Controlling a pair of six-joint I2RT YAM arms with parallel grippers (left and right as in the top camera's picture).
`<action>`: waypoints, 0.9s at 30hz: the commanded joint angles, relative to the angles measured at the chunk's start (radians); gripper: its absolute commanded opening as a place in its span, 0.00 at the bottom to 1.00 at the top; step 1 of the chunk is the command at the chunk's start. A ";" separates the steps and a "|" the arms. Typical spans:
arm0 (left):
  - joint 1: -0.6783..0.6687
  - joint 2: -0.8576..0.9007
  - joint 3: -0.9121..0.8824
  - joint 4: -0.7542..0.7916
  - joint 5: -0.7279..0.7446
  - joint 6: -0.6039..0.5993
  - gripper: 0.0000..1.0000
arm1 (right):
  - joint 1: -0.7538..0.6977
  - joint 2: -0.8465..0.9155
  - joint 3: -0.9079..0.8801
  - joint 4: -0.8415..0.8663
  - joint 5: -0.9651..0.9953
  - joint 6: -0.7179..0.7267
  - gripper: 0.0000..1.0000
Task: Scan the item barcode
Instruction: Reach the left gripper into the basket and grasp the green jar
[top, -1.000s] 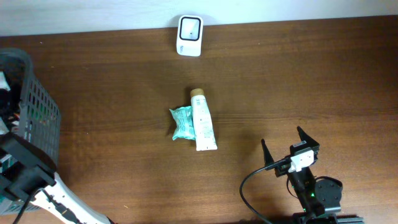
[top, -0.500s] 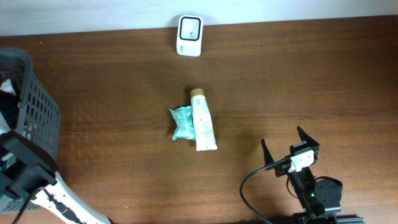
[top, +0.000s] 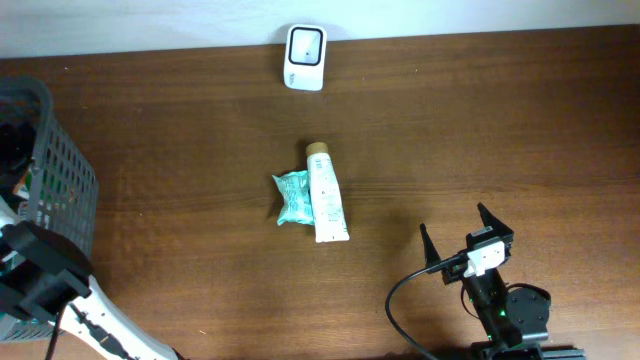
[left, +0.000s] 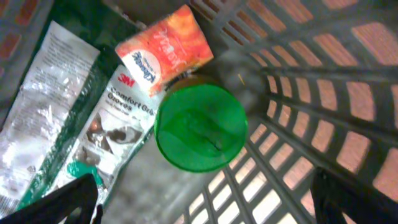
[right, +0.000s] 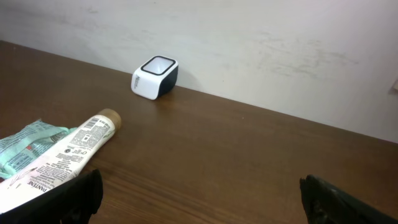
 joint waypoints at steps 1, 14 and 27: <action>-0.007 0.017 -0.089 0.029 -0.041 0.043 1.00 | 0.006 -0.009 -0.005 -0.003 -0.002 0.003 0.98; -0.006 0.035 -0.189 0.151 -0.078 0.042 0.84 | 0.006 -0.009 -0.005 -0.003 -0.001 0.003 0.98; -0.007 0.056 -0.150 0.111 -0.077 0.027 0.51 | 0.006 -0.009 -0.005 -0.003 -0.002 0.003 0.98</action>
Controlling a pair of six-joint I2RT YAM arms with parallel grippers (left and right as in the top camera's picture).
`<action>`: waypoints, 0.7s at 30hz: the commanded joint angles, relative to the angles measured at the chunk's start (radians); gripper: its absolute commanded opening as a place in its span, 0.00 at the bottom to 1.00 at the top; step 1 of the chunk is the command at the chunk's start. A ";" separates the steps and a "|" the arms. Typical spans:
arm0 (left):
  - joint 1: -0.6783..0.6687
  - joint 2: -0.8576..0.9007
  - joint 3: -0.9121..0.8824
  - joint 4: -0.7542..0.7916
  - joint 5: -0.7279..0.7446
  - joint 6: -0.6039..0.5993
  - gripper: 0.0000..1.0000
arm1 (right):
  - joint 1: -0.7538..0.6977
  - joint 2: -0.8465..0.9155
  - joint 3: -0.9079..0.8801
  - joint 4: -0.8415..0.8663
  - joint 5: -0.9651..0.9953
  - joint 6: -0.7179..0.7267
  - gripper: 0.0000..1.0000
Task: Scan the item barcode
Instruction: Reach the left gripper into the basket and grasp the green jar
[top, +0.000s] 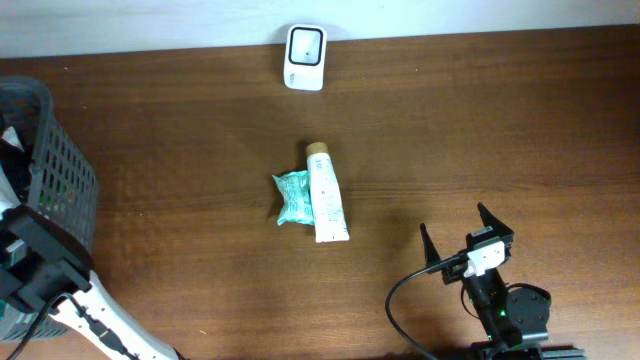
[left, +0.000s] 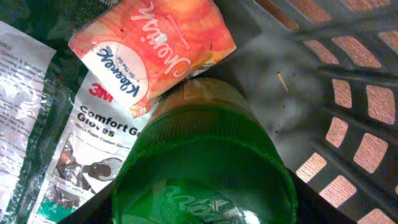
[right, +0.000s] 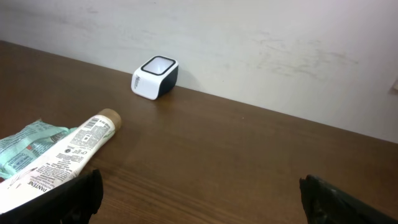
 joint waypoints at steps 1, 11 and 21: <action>0.003 -0.004 0.051 -0.043 -0.010 -0.019 0.50 | 0.006 -0.009 -0.005 -0.003 -0.002 0.004 0.98; 0.003 -0.283 0.303 -0.168 0.032 -0.123 0.48 | 0.006 -0.009 -0.005 -0.003 -0.001 0.004 0.98; -0.097 -0.584 0.304 -0.217 0.206 -0.123 0.48 | 0.006 -0.009 -0.005 -0.003 -0.002 0.004 0.99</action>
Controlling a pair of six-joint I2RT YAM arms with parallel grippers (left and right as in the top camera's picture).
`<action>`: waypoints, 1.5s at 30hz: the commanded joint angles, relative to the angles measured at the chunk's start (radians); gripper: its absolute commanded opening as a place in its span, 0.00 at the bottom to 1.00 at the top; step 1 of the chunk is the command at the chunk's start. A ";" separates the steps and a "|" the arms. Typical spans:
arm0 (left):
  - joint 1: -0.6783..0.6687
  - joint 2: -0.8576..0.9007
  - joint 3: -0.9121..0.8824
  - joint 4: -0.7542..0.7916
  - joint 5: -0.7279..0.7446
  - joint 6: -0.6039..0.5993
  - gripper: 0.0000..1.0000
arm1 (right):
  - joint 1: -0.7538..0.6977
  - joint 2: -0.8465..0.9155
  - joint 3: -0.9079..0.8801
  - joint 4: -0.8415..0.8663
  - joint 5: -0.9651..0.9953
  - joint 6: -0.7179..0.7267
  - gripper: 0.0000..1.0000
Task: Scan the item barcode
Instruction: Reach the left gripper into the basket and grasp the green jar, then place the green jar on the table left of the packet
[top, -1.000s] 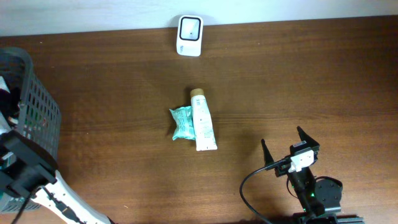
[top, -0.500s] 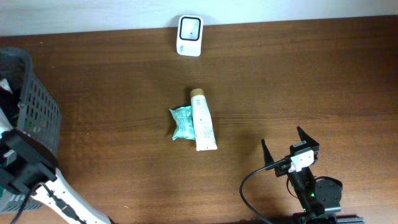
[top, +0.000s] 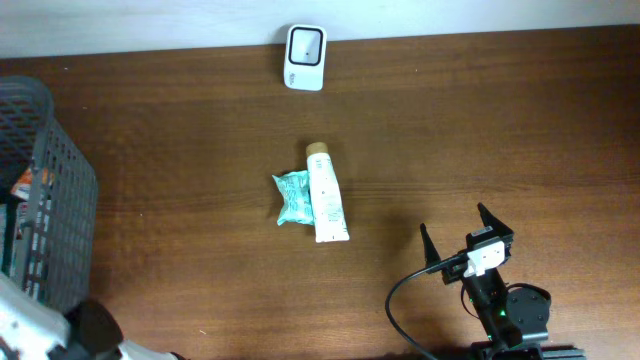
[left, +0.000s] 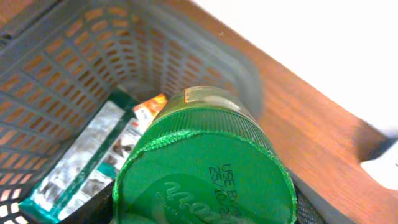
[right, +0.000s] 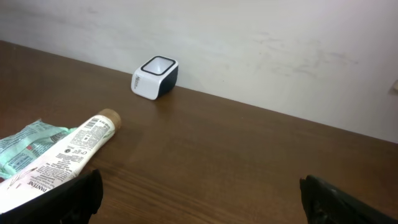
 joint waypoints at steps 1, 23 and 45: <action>-0.129 -0.031 0.010 -0.052 0.061 -0.013 0.48 | 0.006 -0.009 -0.005 -0.003 -0.002 0.004 0.98; -0.895 -0.021 -1.104 0.570 -0.159 -0.091 0.43 | 0.006 -0.009 -0.005 -0.003 -0.002 0.004 0.98; -0.765 -0.192 -0.750 0.431 -0.160 -0.048 0.99 | 0.006 -0.009 -0.005 -0.003 -0.002 0.004 0.98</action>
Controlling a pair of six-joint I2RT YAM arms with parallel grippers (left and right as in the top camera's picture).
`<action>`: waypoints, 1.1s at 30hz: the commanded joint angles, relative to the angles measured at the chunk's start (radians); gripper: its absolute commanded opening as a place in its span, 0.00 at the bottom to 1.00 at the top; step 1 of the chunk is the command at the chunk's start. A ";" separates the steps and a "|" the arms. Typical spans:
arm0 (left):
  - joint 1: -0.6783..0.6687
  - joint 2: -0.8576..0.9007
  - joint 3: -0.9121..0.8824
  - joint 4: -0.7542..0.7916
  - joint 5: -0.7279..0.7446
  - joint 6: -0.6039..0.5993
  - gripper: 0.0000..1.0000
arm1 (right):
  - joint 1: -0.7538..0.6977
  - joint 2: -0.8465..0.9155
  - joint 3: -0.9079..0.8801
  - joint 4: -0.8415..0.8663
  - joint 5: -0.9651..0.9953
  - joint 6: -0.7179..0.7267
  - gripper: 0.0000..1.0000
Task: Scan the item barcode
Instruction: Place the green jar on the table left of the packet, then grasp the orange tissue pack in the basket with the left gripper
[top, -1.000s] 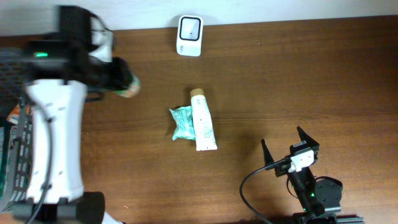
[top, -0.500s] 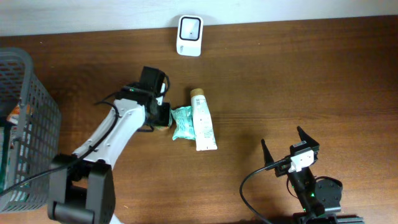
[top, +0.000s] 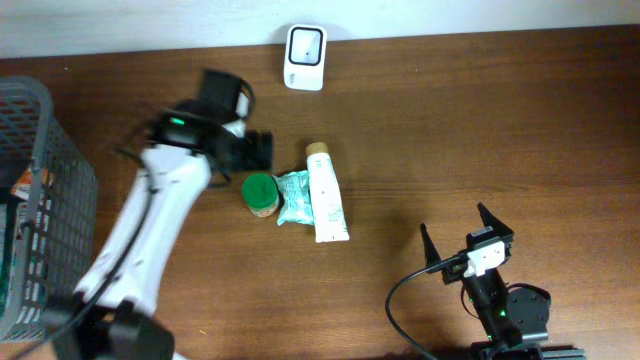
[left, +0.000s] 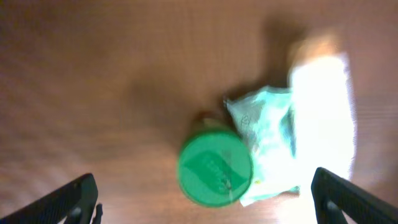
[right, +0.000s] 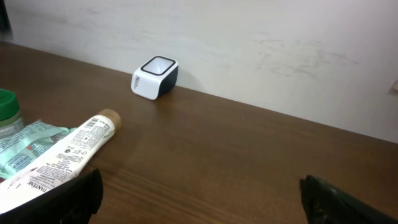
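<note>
A jar with a green lid (top: 260, 193) stands upright on the table, touching the left side of a teal packet (top: 293, 197). A white tube (top: 325, 195) lies right of the packet. In the left wrist view the green lid (left: 214, 168) sits low in the picture, between the two fingers. My left gripper (top: 255, 150) hangs open just behind the jar, holding nothing. The white scanner (top: 304, 43) sits at the table's far edge. My right gripper (top: 457, 232) rests open near the front right, and its view shows the scanner (right: 155, 77) and the tube (right: 68, 152).
A grey mesh basket (top: 50, 170) with several packets inside stands at the left edge of the table. The left arm (top: 140, 250) reaches diagonally from the front left corner. A wall runs behind the scanner.
The left gripper was shut on the green-lidded jar above the basket. Now the jar stands on the table beside the teal packet, and the gripper is open over it.
My left gripper was open inside the basket over the green-lidded jar, then lower and close around it. It then held the jar lifted above the basket. Now the jar is released on the table by the packet and tube. The right arm never moved.
</note>
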 joint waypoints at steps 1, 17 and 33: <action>0.132 -0.110 0.229 -0.075 -0.019 0.073 0.99 | 0.006 -0.008 -0.005 -0.003 -0.001 0.004 0.98; 0.980 0.100 0.225 0.024 -0.082 0.198 0.91 | 0.006 -0.008 -0.005 -0.003 -0.001 0.004 0.98; 0.960 0.447 0.099 0.342 0.059 0.838 0.88 | 0.006 -0.008 -0.005 -0.003 -0.001 0.004 0.98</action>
